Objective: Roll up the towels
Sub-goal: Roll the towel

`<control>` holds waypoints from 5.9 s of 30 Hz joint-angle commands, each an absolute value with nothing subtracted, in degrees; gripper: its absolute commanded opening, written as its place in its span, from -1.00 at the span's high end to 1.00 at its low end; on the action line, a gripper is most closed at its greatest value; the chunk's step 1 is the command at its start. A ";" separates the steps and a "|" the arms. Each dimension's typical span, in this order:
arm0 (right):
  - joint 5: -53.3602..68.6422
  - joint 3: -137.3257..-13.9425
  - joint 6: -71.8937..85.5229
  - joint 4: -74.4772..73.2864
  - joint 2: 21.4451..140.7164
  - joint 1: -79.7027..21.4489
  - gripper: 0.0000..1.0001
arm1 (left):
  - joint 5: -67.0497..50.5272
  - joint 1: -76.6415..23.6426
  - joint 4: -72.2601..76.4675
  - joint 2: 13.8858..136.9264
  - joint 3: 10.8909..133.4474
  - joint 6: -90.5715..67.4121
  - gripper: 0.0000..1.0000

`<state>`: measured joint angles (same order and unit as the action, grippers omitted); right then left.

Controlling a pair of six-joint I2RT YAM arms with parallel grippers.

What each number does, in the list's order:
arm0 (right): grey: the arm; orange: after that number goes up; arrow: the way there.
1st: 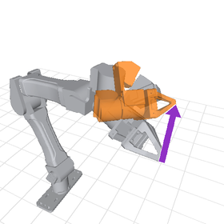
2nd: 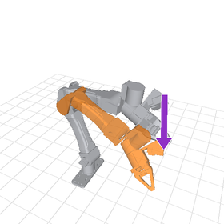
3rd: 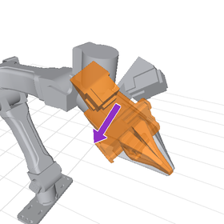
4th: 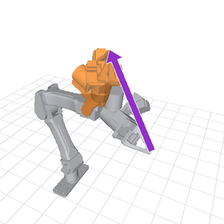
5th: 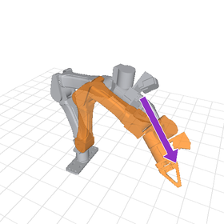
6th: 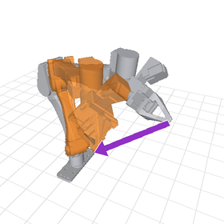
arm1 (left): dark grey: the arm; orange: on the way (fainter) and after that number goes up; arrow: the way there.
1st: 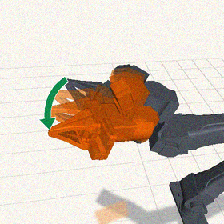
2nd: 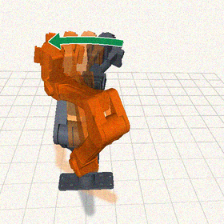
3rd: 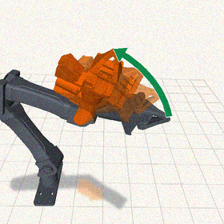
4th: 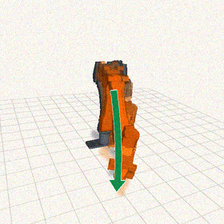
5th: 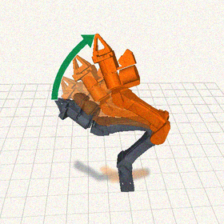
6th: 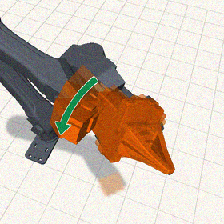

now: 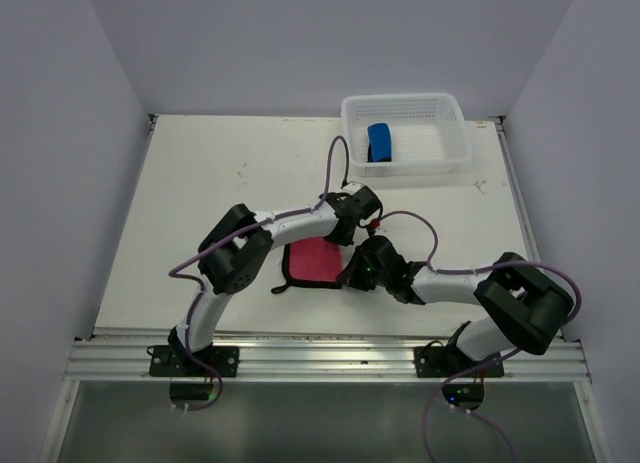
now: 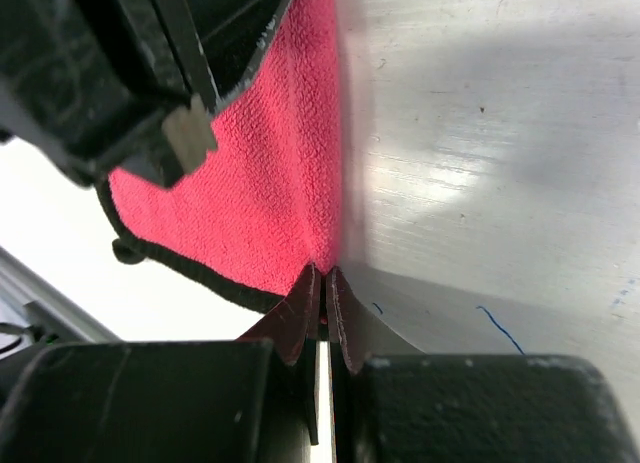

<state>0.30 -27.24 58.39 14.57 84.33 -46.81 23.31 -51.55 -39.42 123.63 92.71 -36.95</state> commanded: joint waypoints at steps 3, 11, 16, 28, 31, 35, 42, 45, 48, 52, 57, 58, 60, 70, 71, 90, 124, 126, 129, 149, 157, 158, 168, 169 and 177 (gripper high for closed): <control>-4.13 -26.28 53.71 5.89 83.41 -48.60 1.00 | 22.15 -48.78 -42.80 127.18 93.51 -38.41 0.59; -7.46 -28.39 49.22 0.88 81.83 -50.54 1.00 | 16.36 -47.29 -41.93 125.07 95.54 -40.16 0.91; -10.89 -31.19 43.78 -7.00 78.49 -52.03 1.00 | 10.02 -45.62 -38.68 122.96 95.10 -41.84 1.00; -28.54 -42.18 36.47 -27.14 75.32 -59.50 1.00 | 4.22 -43.51 -24.26 113.64 87.19 -43.07 1.00; -31.19 -43.15 36.47 -30.05 76.02 -61.17 1.00 | 2.64 -43.24 -21.63 113.20 86.22 -42.80 1.00; -34.88 -43.59 36.91 -32.43 77.69 -62.93 1.00 | 0.80 -42.63 -17.86 112.68 84.55 -41.84 1.00; -41.30 -46.75 36.91 -36.99 82.52 -66.61 1.00 | -2.02 -41.84 -11.87 112.32 80.34 -39.99 1.00; -45.25 -48.07 36.74 -38.84 85.59 -68.81 1.00 | -3.78 -41.13 -8.71 112.32 78.84 -39.20 1.00; -48.76 -49.74 36.47 -41.30 88.84 -71.27 1.00 | -5.35 -40.43 -5.81 112.15 77.61 -38.15 1.00; -50.62 -52.20 36.48 -43.24 92.45 -73.73 1.00 | -7.47 -39.55 -3.17 111.71 76.47 -37.27 1.00; -51.94 -54.93 36.04 -45.17 96.32 -76.20 1.00 | -8.35 -39.29 -2.55 111.01 75.59 -35.69 1.00; -51.86 -55.80 35.60 -45.52 97.02 -76.38 1.00 | -8.44 -39.11 -2.46 110.83 75.41 -35.34 1.00; -51.94 -57.12 35.16 -46.05 99.57 -77.08 1.00 | -8.61 -38.94 -2.46 110.83 74.88 -34.54 1.00; -53.17 -65.65 33.22 -52.29 113.01 -80.51 1.00 | -9.32 -37.97 -0.97 111.01 71.20 -32.52 1.00; -53.09 -66.18 33.05 -52.64 113.90 -80.77 1.00 | -9.58 -37.88 1.12 111.01 70.84 -32.35 1.00; -50.27 -71.19 33.92 -53.88 119.89 -82.27 0.88 | -6.86 -37.35 7.91 112.06 62.76 -30.94 1.00; -15.30 -38.24 53.06 -15.13 71.19 -51.96 0.36 | -3.34 -37.44 14.06 110.48 53.18 -33.66 1.00; -11.70 -35.70 55.45 -11.19 71.02 -48.18 0.29 | -3.16 -37.44 14.24 110.48 52.74 -33.75 1.00; -7.66 -32.53 60.02 -6.70 71.63 -43.43 0.23 | -3.08 -37.35 14.94 110.30 52.12 -33.93 1.00; -0.36 -27.51 66.53 6.15 79.28 -35.77 0.21 | -2.29 -37.35 15.38 111.01 50.98 -34.37 1.00; -0.18 -27.42 67.06 6.85 77.26 -35.77 0.20 | -1.32 -37.44 15.38 111.01 50.71 -34.98 1.00; -0.26 -27.68 66.97 7.03 77.34 -35.68 0.20 | -1.23 -37.44 15.38 111.09 50.71 -34.89 1.00; 2.55 -28.83 67.06 7.65 77.78 -35.77 0.21 | -0.26 -37.35 15.12 110.92 50.45 -35.16 1.00; 2.72 -29.00 67.06 7.65 77.70 -35.77 0.21 | -0.18 -37.44 15.12 110.92 50.36 -35.24 1.00; 4.57 -29.09 68.38 8.70 77.78 -35.77 0.21 | 1.30 -37.44 15.12 111.00 49.92 -35.86 1.00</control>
